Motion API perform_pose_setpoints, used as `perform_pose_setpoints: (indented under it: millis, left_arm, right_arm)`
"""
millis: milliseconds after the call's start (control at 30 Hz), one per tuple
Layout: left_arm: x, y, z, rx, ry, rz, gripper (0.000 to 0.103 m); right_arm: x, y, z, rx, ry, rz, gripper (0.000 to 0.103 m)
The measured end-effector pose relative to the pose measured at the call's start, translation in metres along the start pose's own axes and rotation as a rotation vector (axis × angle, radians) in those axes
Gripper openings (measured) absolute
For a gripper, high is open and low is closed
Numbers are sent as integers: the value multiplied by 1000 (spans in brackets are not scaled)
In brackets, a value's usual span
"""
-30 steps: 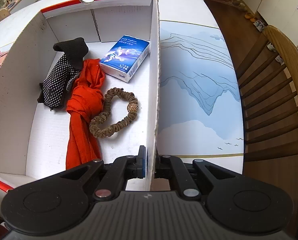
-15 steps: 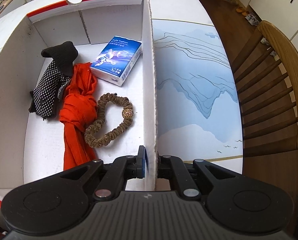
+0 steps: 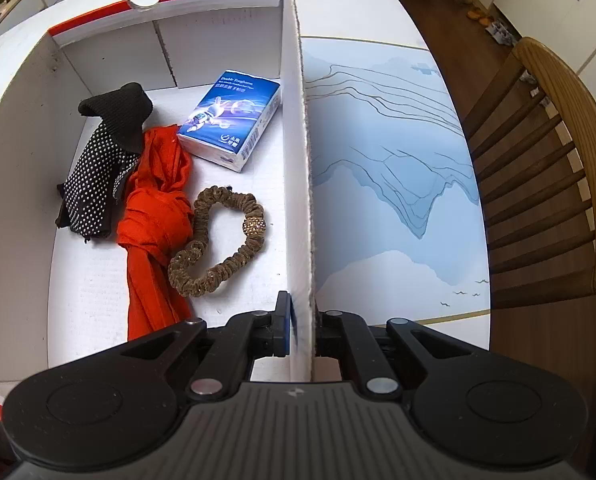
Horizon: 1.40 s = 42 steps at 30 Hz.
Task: Organize objects
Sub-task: 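Reach the left gripper to the pink strawberry plush and grasp it, then carry the strawberry plush with the left gripper into the box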
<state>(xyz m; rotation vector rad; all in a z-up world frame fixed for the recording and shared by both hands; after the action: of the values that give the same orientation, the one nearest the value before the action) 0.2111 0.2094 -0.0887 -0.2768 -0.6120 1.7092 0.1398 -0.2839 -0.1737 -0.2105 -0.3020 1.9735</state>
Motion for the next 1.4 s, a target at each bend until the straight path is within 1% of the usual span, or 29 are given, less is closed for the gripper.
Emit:
perform_pose_setpoints:
  millis: [100,300,367,433,533,667,800,900,1033,1167,1400]
  left_arm:
    - [-2,-2,-7,7,28,16,102]
    - [-15,0,-16,34,60,-20,100]
    - [-15,1,-18,41,74,-14,96]
    - [-15,2,-18,40,80,-4,95]
    - [-13,1,-17,35,93,-1,88]
    - [-13,3,-13,33,92,1,83]
    - [-13,4,-7,36,60,-1,80]
    - [-10,5,0,35,57,14,78]
    - [-7,7,16,30,52,31,78]
    - [-8,8,45,16,60,26,77]
    - [-35,1,115,-72,132,-33,78]
  right_arm:
    - [0,0,-1,-1,2,-6,6]
    - [3,-1,-1,0,9,-4,6]
    - [3,-2,0,0,11,-3,6]
    - [4,-2,0,1,12,-2,6]
    - [4,-2,0,1,14,1,7]
    - [4,-2,0,1,15,2,7]
    - [4,-2,0,-4,16,1,7]
    - [4,-2,1,-8,15,3,6]
    - [5,-1,2,-12,14,15,6]
    - [6,1,3,-19,4,32,6]
    - [4,2,5,-38,-15,34,6]
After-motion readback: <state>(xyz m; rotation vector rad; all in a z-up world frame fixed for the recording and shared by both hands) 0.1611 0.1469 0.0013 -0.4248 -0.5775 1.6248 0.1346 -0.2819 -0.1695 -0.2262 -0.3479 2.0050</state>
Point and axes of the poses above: each gripper's, at about its wrist camera, not at the fingertips, and z roughly against the way its jaws point, x to its left, y to its underside, the point moved 3 cm from there along -z, roughly the way its jaws point, and after that the axes turned 5 degrees about -z, right-handed, at the moved point
